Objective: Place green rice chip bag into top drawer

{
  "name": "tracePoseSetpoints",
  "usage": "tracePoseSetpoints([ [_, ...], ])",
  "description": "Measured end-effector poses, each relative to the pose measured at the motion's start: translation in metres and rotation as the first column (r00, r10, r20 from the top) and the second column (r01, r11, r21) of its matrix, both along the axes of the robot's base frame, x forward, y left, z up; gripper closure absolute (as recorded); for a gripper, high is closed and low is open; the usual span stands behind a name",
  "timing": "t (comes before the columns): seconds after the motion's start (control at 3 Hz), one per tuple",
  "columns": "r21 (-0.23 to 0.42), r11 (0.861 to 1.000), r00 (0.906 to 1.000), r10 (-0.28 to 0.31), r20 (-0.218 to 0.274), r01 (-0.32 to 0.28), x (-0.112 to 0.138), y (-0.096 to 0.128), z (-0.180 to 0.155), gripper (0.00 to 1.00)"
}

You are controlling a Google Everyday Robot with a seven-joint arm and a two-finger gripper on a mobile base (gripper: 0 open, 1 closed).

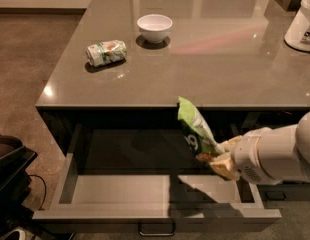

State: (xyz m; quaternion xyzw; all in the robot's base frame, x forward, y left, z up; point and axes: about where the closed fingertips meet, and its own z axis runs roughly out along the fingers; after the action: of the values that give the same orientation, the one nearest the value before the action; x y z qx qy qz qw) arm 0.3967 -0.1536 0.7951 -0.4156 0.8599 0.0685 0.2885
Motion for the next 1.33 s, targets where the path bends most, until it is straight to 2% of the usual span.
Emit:
tracePoseSetpoints([
  [0.33,0.004,0.999,0.9981,-0.052,-0.034,0.052,-0.012,-0.005,-0.012,1.0],
  [0.67,-0.006,0.998,0.9953,-0.067,-0.07,0.066,-0.013,-0.009,-0.024,1.0],
  [1.33,-0.021,0.999,0.9921,-0.034,-0.121,0.032,0.008,-0.018,-0.053,1.0],
])
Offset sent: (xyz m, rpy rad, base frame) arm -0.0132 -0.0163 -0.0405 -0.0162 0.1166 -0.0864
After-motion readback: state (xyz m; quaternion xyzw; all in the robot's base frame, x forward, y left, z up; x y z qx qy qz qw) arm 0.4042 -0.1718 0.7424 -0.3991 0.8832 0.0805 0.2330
